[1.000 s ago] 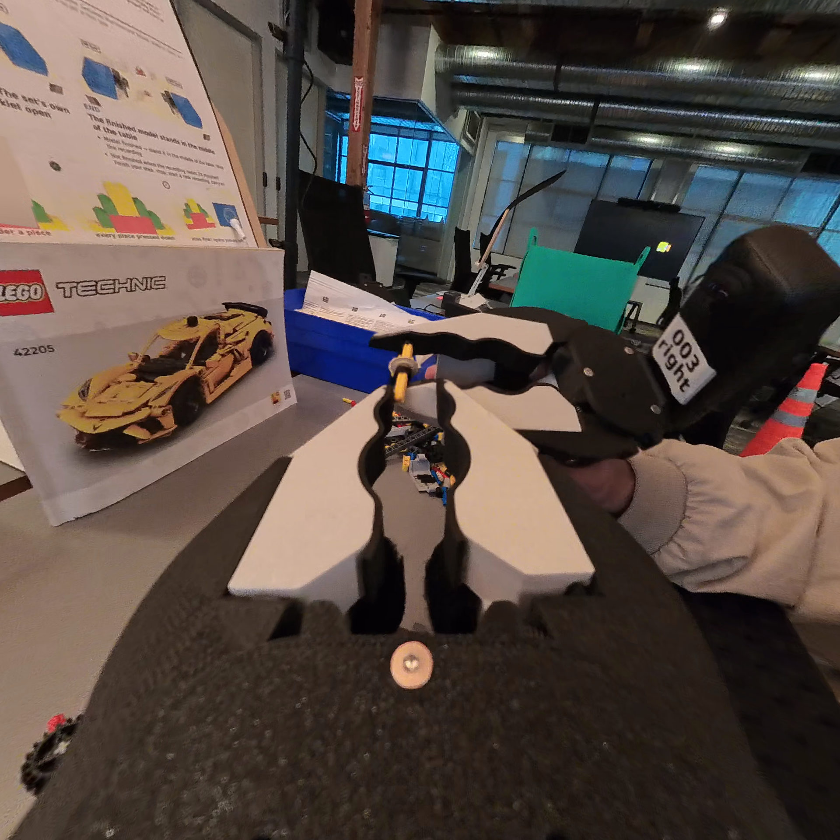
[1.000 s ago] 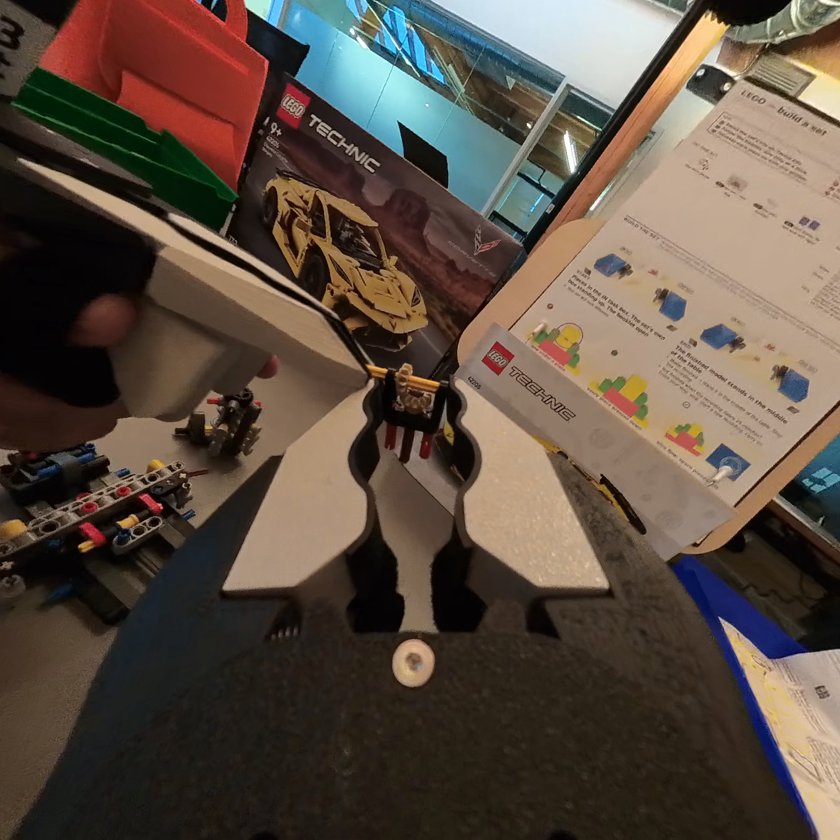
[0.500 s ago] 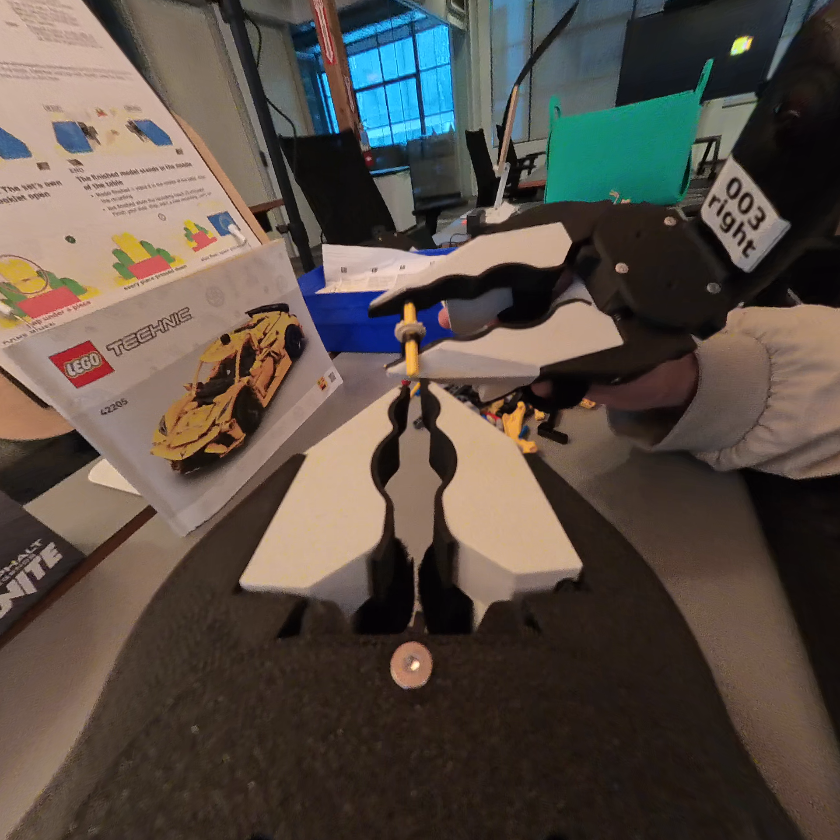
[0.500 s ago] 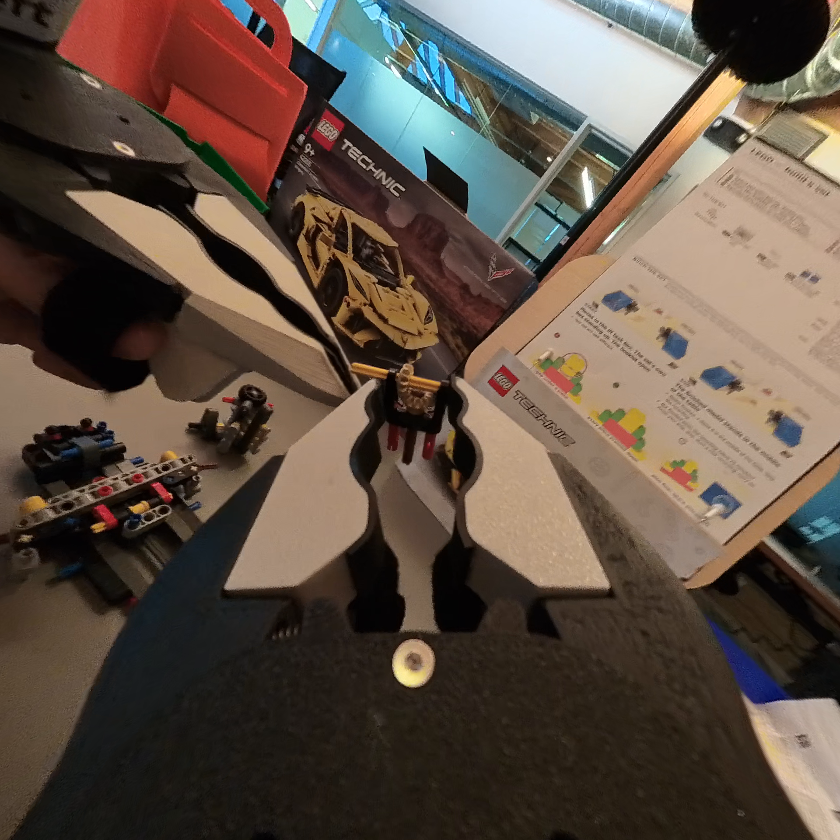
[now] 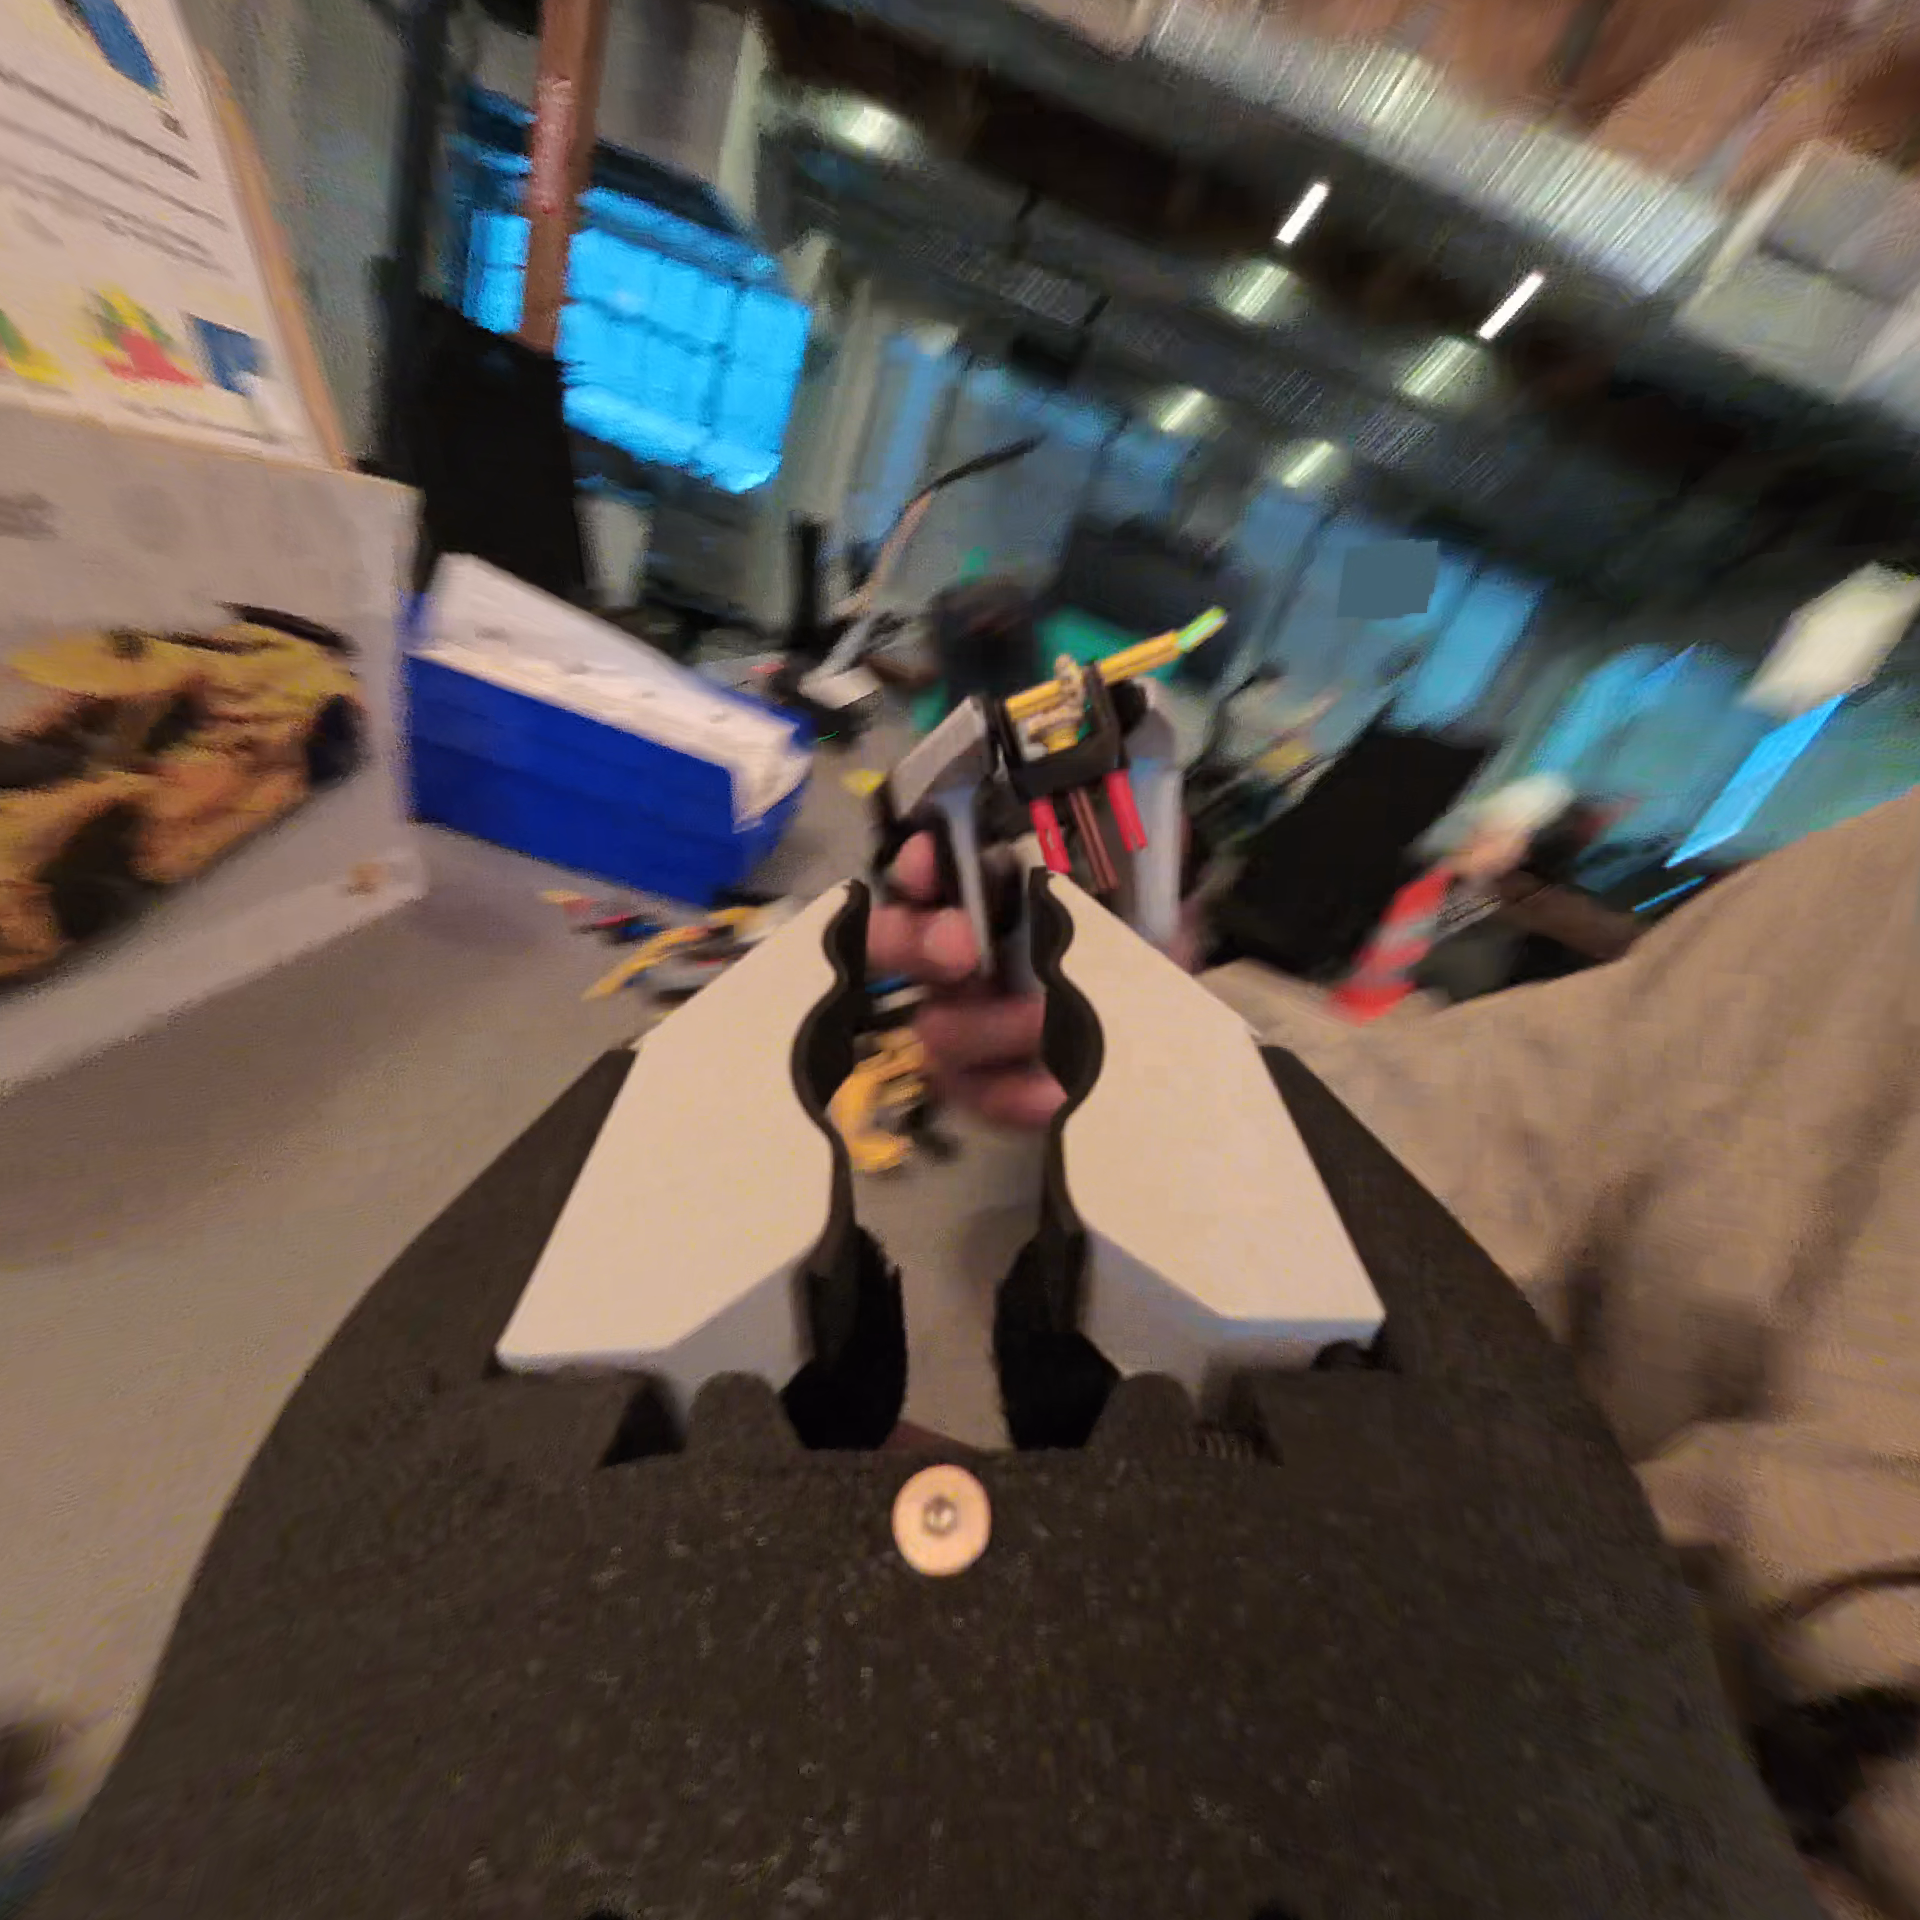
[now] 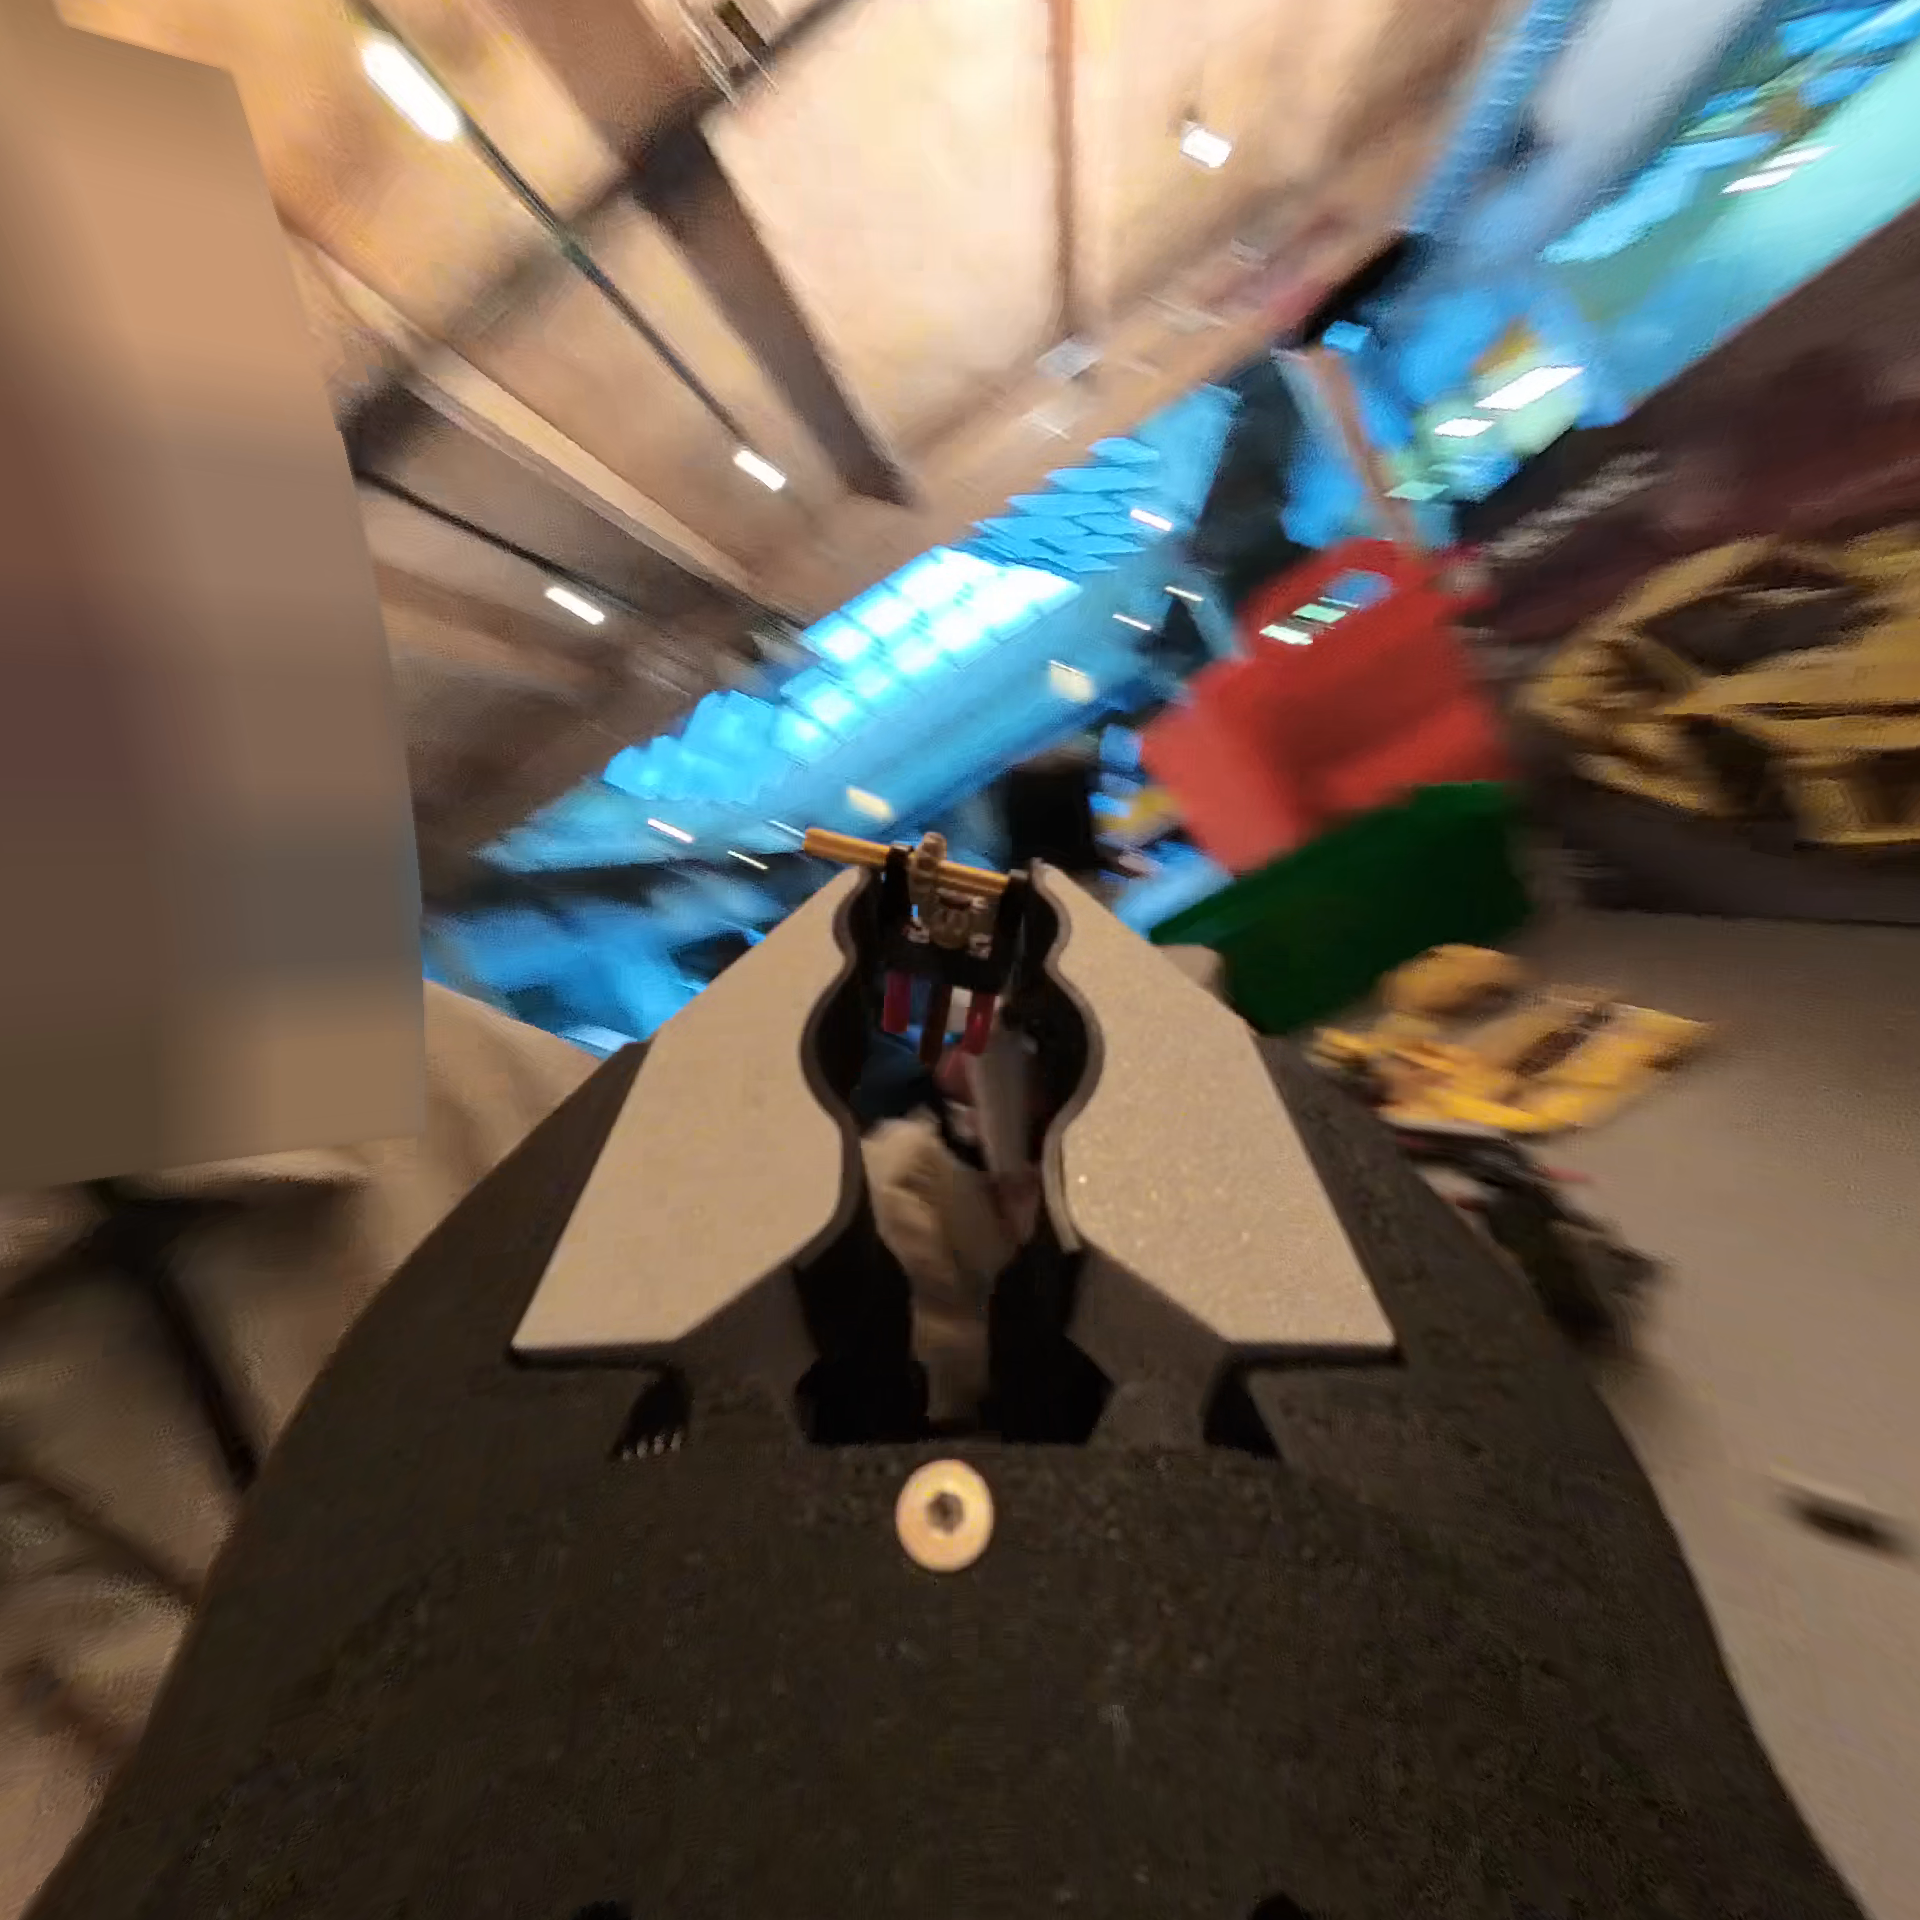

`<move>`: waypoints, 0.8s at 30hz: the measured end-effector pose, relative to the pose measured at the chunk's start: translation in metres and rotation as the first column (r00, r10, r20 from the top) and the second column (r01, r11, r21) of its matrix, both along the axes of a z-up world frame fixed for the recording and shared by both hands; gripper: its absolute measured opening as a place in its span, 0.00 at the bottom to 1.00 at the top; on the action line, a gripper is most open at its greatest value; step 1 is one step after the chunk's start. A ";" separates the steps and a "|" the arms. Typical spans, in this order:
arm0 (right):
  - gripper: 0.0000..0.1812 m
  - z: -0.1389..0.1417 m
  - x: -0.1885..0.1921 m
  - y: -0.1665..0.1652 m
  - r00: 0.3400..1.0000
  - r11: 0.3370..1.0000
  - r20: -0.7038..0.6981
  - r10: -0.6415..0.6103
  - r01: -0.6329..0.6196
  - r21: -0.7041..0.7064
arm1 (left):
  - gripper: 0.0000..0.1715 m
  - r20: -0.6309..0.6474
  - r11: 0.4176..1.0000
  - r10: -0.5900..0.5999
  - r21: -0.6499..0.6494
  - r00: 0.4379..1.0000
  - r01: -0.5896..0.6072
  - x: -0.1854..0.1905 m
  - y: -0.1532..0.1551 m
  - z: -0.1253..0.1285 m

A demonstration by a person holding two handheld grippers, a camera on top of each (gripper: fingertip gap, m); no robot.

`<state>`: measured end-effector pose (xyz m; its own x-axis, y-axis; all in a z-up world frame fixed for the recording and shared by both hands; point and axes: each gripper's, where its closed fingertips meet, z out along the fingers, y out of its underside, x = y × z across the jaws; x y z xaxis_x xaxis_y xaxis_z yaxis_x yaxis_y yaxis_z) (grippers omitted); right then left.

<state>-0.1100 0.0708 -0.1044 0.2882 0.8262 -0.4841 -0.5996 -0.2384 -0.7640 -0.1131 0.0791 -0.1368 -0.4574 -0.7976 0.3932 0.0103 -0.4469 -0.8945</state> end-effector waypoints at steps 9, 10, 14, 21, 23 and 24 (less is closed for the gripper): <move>0.14 0.007 -0.019 -0.022 0.992 0.978 -0.047 0.121 -0.111 0.178 | 0.18 0.248 0.757 -0.404 -0.450 0.880 0.474 -0.011 -0.035 0.024; 0.14 0.004 -0.024 -0.024 0.991 0.976 -0.018 0.135 -0.129 0.178 | 0.18 0.263 0.739 -0.414 -0.463 0.872 0.490 -0.012 -0.037 0.025; 0.14 0.000 -0.034 -0.027 0.983 0.969 -0.004 0.182 -0.178 0.172 | 0.11 0.292 0.676 -0.493 -0.465 0.820 0.572 -0.017 -0.053 0.025; 0.18 -0.015 -0.011 0.000 0.998 0.998 0.039 0.052 -0.053 0.024 | 0.04 0.262 0.840 -0.220 -0.439 0.940 0.319 -0.007 -0.018 0.022; 0.21 -0.016 -0.001 0.002 0.998 0.999 0.063 0.012 -0.014 0.031 | 0.04 0.197 0.905 -0.120 -0.381 0.973 0.188 -0.002 -0.005 0.015; 0.22 -0.017 0.003 0.005 0.996 0.999 0.084 -0.028 0.025 0.028 | 0.04 0.177 0.930 -0.076 -0.343 0.981 0.134 -0.001 0.000 0.012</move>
